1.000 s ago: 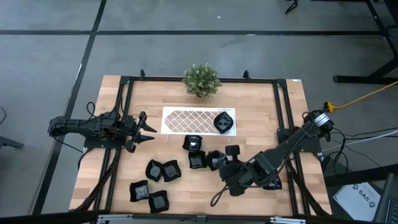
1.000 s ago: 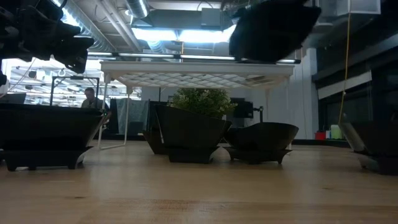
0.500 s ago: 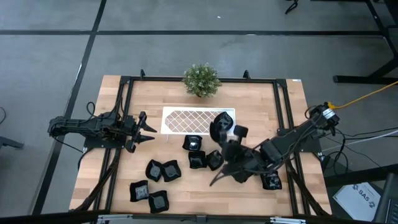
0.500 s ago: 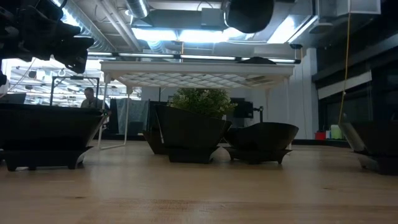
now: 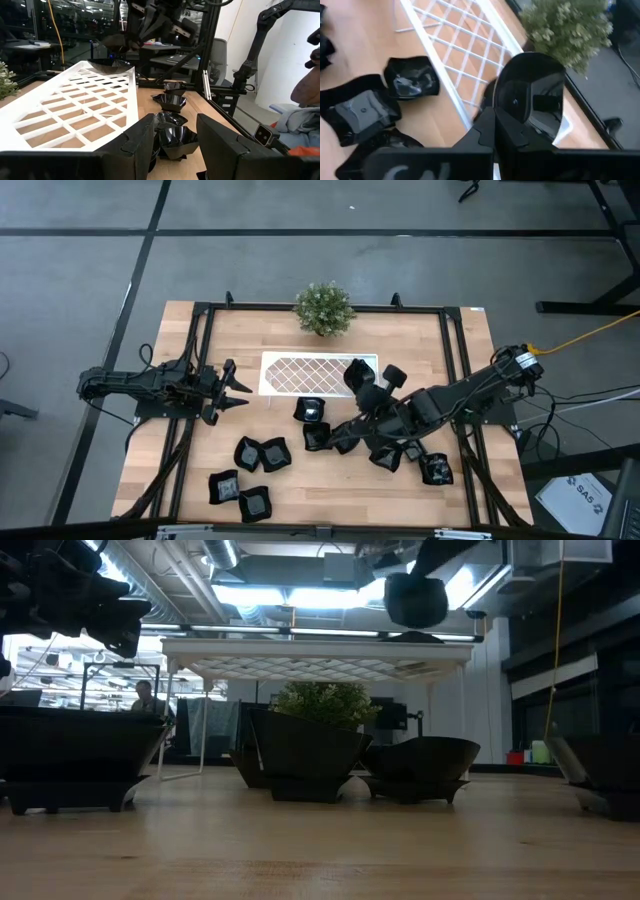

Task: Pick & Place Mini shaped plates
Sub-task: Stack the black leaf-shaped plate on top of the black leaf-shaped plate on the shelf, then put the black distorted square plate on the shelf

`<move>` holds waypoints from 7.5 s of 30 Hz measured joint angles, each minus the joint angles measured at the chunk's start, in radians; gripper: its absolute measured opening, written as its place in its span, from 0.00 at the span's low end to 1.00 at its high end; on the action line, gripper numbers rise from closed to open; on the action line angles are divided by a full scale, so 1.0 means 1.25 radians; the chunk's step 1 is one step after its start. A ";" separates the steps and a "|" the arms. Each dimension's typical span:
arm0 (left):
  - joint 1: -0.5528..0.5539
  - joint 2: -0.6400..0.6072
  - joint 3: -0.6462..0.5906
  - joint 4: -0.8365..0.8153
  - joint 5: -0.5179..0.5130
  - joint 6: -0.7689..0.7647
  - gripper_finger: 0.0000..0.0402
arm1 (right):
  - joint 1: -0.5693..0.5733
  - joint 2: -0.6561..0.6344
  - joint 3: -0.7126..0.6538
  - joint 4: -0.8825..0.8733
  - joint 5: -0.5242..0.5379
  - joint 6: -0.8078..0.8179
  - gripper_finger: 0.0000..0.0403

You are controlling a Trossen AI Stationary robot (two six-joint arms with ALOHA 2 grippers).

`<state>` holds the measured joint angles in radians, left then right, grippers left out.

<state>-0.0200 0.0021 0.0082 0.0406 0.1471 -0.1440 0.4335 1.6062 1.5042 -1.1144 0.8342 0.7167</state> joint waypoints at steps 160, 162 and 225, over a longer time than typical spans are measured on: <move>0.000 0.000 0.000 0.000 0.000 0.000 0.36 | 0.218 0.122 -0.216 0.244 -0.515 0.016 0.01; 0.000 0.000 0.000 0.000 0.000 0.000 0.36 | 0.218 0.122 -0.192 0.217 -0.515 0.005 0.01; 0.000 0.000 0.000 0.000 0.000 0.000 0.36 | -0.164 0.115 0.185 0.164 -0.465 -0.856 0.00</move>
<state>-0.0200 0.0021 0.0082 0.0406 0.1471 -0.1436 0.2284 1.7504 1.7355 -0.9093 0.2525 -0.3535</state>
